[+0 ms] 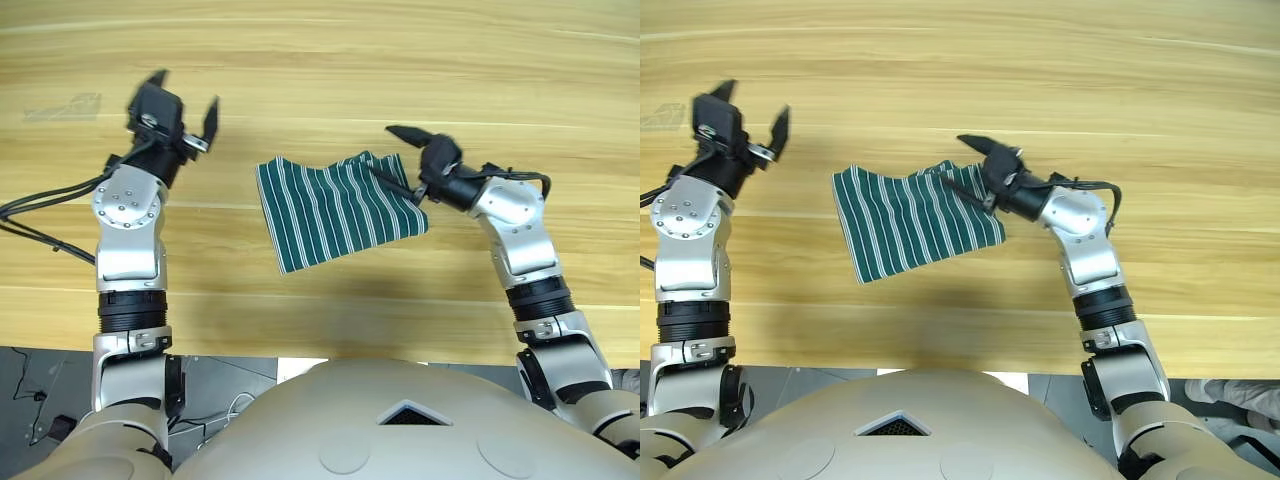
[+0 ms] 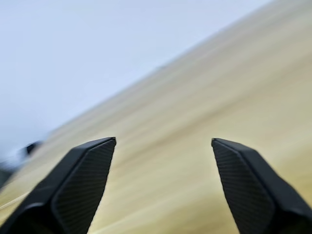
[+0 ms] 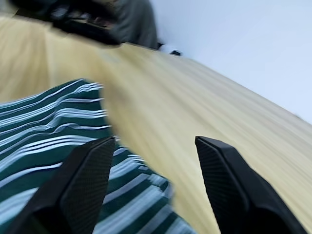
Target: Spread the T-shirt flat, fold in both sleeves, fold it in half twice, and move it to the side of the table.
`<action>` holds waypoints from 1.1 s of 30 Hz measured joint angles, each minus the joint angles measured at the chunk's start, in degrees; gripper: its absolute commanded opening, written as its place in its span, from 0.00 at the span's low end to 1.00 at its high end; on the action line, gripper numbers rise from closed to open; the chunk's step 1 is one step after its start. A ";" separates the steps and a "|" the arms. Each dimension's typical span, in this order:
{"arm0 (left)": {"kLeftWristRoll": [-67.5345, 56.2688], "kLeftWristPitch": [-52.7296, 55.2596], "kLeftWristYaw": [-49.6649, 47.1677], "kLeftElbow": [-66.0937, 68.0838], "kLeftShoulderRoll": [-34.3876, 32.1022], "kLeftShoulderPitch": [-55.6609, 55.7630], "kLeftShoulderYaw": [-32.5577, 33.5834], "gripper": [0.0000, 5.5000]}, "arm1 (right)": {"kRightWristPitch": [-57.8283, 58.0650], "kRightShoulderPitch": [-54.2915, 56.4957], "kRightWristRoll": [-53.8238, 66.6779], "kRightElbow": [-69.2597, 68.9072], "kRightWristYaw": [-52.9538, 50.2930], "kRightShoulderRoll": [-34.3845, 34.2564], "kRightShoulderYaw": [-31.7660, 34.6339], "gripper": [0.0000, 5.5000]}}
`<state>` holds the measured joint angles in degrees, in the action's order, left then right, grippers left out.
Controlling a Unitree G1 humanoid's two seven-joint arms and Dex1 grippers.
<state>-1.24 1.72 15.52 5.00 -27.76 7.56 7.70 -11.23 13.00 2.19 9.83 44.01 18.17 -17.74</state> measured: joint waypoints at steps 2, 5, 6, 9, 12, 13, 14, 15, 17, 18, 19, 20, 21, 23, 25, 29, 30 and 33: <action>0.04 0.67 -2.74 -1.49 0.50 -0.17 1.81 0.67 | -1.47 1.99 -2.81 0.62 0.84 -0.80 -3.05 0.55; -0.23 1.23 -3.80 -7.07 2.08 -1.11 2.54 0.67 | -4.80 7.20 -7.87 6.16 2.31 -1.60 -7.49 0.55; -0.30 1.31 -3.85 -9.36 2.77 -1.66 2.44 0.67 | -5.53 9.22 -9.36 9.45 2.39 -2.24 -8.53 0.55; -0.86 1.88 -3.71 -12.50 4.30 -2.48 1.41 0.67 | -8.75 13.49 -12.70 16.70 2.19 -4.31 -11.09 0.55; -0.34 1.27 -3.88 -13.24 5.46 -2.85 0.62 0.67 | -12.77 18.03 -17.15 27.03 -1.42 -6.36 -13.24 0.55; -0.07 0.72 -3.90 -13.24 5.53 -2.85 0.55 0.67 | -14.56 19.83 -18.31 30.83 -3.72 -6.85 -13.82 0.55; -0.04 0.34 -3.92 -13.24 5.56 -2.81 0.58 0.67 | -16.04 22.63 -20.53 35.29 -7.09 -7.31 -14.61 0.55; -0.06 -0.03 -3.91 -13.20 5.57 -2.76 0.60 0.67 | -16.94 25.02 -21.87 38.79 -9.93 -7.44 -15.42 0.55; -0.11 -0.65 -3.90 -12.70 5.57 -2.50 0.70 0.67 | -17.76 29.00 -24.32 45.61 -15.26 -7.48 -16.45 0.55; -0.11 -0.72 -3.90 -12.45 5.60 -2.38 0.73 0.67 | -17.79 30.49 -25.13 48.02 -17.27 -7.41 -16.78 0.55; -0.10 -1.08 -3.90 -12.06 5.72 -2.36 0.73 0.67 | -17.75 32.22 -26.35 51.30 -20.34 -7.03 -17.03 0.55; -0.08 -1.36 -3.90 -11.97 5.93 -2.36 0.72 0.67 | -17.38 33.21 -26.84 53.87 -23.00 -6.09 -16.99 0.55; -0.03 -1.75 -3.91 -11.94 6.03 -2.33 0.71 0.67 | -15.93 33.87 -27.20 56.41 -25.35 -3.91 -16.49 0.55; 0.00 -1.98 -4.08 -11.89 6.25 -2.44 0.71 0.67 | -11.11 33.12 -22.99 60.48 -28.10 0.89 -9.69 0.55; 0.07 -2.16 -5.28 -12.30 7.66 -2.76 0.33 0.67 | -7.45 30.40 -17.25 62.83 -30.80 5.89 -1.98 0.55; 3.87 -3.16 -12.15 -13.62 14.51 -3.97 -2.58 0.67 | -5.38 20.99 -8.42 63.88 -38.37 16.66 11.13 0.55; 4.75 -3.25 -12.87 -13.58 15.06 -4.16 -3.32 0.67 | -5.32 19.67 -7.39 63.78 -39.87 17.58 12.80 0.55; 7.96 -4.11 -15.29 -12.16 18.51 -4.65 -7.07 0.67 | -5.73 14.21 -2.20 63.18 -46.55 19.27 20.93 0.55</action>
<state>6.72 -2.40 0.23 -7.16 -9.25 2.91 0.63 -16.96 27.20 -0.01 73.01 -2.54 37.44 3.19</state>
